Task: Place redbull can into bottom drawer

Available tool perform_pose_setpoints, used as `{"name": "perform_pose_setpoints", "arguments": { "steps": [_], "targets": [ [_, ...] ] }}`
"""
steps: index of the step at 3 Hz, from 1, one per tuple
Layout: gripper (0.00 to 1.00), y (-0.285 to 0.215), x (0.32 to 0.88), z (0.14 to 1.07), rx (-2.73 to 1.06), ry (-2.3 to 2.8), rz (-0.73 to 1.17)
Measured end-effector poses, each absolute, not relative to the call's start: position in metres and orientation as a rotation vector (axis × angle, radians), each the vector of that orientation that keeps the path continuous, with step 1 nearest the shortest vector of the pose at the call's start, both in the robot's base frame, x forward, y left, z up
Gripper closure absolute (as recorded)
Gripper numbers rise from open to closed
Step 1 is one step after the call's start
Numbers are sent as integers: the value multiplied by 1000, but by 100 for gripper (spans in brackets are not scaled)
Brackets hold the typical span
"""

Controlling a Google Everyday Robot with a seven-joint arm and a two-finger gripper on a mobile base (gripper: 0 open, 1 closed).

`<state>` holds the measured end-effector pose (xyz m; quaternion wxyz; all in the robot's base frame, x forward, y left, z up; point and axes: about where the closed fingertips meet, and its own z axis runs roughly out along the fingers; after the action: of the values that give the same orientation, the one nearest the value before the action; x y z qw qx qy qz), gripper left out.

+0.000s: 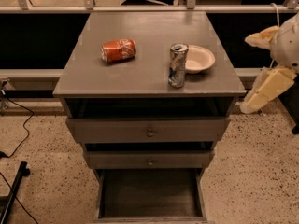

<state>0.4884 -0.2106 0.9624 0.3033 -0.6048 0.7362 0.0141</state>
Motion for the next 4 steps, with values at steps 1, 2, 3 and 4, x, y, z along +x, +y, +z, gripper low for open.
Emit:
{"name": "perform_pose_setpoints", "arguments": {
  "steps": [1, 2, 3, 4],
  "targets": [
    [0, -193, 551, 949, -1455, 1721, 199],
    [0, -154, 592, 962, -1287, 1526, 419],
    [0, -108, 606, 989, -1200, 1406, 638],
    [0, -61, 605, 1000, -1216, 1392, 778]
  ]
}}
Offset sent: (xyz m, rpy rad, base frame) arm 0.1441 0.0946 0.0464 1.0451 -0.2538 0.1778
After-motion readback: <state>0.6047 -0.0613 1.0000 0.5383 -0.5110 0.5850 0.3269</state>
